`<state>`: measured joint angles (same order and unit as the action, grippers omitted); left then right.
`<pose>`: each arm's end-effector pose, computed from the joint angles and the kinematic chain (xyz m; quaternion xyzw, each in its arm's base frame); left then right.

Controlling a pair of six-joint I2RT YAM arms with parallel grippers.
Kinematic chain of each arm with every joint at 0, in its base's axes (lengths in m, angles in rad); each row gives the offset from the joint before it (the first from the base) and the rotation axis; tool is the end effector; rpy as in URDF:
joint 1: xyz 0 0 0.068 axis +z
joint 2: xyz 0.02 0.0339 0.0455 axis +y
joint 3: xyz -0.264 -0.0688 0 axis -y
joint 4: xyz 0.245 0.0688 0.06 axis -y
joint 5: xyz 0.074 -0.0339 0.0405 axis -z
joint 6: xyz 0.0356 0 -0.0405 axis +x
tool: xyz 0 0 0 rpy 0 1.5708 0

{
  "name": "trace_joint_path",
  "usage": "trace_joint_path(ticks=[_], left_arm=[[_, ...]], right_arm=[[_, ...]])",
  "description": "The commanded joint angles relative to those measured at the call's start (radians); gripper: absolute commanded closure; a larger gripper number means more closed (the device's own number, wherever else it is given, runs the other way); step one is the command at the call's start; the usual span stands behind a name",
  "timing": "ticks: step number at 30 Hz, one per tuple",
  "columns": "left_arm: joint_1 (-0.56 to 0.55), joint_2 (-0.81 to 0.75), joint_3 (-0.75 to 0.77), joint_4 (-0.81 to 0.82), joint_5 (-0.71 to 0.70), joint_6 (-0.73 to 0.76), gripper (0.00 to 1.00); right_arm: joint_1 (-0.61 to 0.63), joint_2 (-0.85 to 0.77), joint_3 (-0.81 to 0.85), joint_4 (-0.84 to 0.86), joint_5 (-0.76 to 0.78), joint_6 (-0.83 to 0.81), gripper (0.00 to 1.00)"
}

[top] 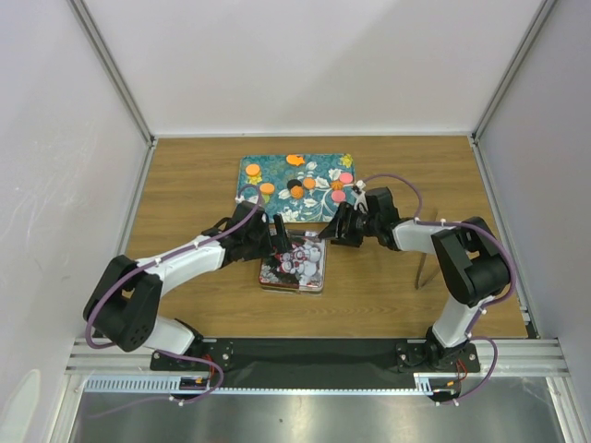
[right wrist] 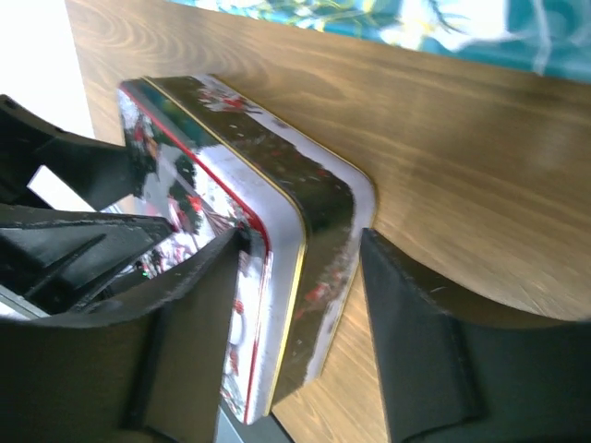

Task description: Pack the cookies

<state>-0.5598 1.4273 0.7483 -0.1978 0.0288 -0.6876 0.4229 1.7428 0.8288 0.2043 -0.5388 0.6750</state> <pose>0.2373 -0.1499 0.1834 -0.0552 0.9387 -0.2096 0.2681 0.3040 0.1569 0.1481 -0.0001 0.8830 0.4163 0.2170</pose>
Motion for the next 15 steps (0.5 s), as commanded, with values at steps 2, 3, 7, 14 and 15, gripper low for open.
trace_joint_path(ticks=[2, 3, 7, 14, 15], left_arm=[[-0.002, 0.013, -0.015, -0.005, -0.007, 0.017, 0.02], [-0.003, 0.010, -0.020, 0.003, -0.003, 0.011, 0.02], [-0.008, -0.005, -0.043, 0.027, 0.011, -0.010, 0.02], [-0.011, -0.090, -0.060, 0.029, -0.004, -0.038, 0.00], [-0.009, -0.097, -0.052, 0.020, -0.015, -0.029, 0.00]], right_arm=[[0.025, 0.066, -0.008, 0.010, 0.076, -0.008, 0.45], [0.025, 0.069, -0.014, 0.012, 0.080, -0.005, 0.48], [0.014, 0.083, -0.048, 0.040, 0.073, 0.005, 0.63], [-0.004, 0.067, -0.008, -0.020, 0.068, -0.028, 0.69], [-0.009, 0.058, 0.003, -0.031, 0.066, -0.040, 0.69]])
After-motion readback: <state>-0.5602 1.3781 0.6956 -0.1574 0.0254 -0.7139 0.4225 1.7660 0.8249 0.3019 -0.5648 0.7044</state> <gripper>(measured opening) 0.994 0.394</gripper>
